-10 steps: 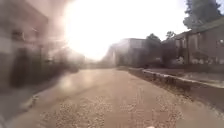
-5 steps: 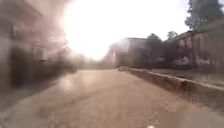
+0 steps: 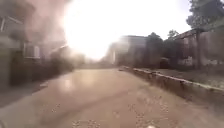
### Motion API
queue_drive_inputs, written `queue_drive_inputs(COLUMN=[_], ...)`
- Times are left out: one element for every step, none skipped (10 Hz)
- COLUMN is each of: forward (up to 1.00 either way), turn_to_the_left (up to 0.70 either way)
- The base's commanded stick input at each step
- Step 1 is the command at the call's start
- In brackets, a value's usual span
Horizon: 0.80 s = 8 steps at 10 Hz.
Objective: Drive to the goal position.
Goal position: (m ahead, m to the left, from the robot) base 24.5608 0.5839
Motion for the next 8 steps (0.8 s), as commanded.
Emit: queue_drive_inputs(forward=[1.00, 1.00, 1.00, 1.00, 1.00, 1.00, 1.00, 1.00], turn_to_the_left=[0.00, 0.00, 0.00, 0.00, 0.00, 0.00, 0.00, 0.00])
